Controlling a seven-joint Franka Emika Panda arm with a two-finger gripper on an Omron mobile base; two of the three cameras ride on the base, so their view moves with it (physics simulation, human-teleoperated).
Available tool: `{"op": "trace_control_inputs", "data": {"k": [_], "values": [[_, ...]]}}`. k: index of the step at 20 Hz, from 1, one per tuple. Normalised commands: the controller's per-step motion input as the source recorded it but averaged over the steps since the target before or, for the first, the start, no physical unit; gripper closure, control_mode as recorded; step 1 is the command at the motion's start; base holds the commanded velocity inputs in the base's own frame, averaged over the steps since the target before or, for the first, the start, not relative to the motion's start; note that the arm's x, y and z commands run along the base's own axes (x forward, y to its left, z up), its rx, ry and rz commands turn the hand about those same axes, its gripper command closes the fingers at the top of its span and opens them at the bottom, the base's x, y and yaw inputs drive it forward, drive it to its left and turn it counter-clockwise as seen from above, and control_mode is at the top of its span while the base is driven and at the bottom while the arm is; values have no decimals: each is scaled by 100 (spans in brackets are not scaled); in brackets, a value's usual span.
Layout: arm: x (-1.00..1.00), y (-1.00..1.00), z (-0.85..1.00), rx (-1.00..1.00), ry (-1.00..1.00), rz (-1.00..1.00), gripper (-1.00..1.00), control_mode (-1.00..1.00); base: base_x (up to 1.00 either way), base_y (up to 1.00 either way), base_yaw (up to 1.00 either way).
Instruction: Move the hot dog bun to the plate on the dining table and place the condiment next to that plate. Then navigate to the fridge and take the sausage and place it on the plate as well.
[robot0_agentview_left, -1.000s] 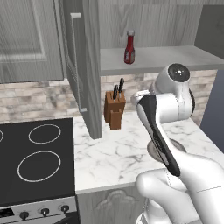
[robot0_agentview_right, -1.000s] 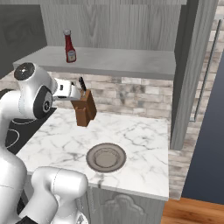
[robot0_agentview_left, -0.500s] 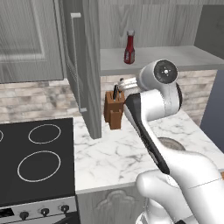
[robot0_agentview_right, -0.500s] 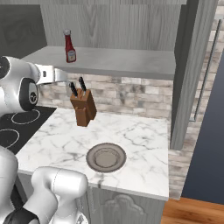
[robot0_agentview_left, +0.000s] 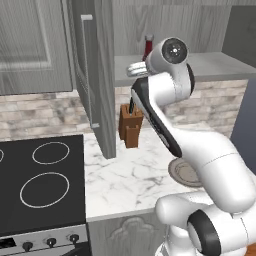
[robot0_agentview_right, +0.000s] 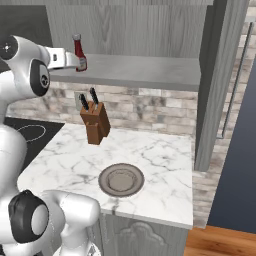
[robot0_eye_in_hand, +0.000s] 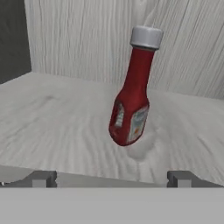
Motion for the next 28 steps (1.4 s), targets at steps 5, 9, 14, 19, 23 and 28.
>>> {"op": "trace_control_inputs", "data": {"k": [5,9,14,19,23,28], "values": [[61,2,25,0,-1,-7,-100,-100,0,0,0],[45,0,8,0,-2,-14,-100,-100,0,0,0],[23,0,2,0,-2,-16,-100,-100,0,0,0],[1,0,20,0,-7,-11,-100,-100,0,0,0],[0,-11,8,0,-6,-8,-100,-100,0,0,0],[2,-23,0,0,-2,-5,-100,-100,0,0,0]]}}
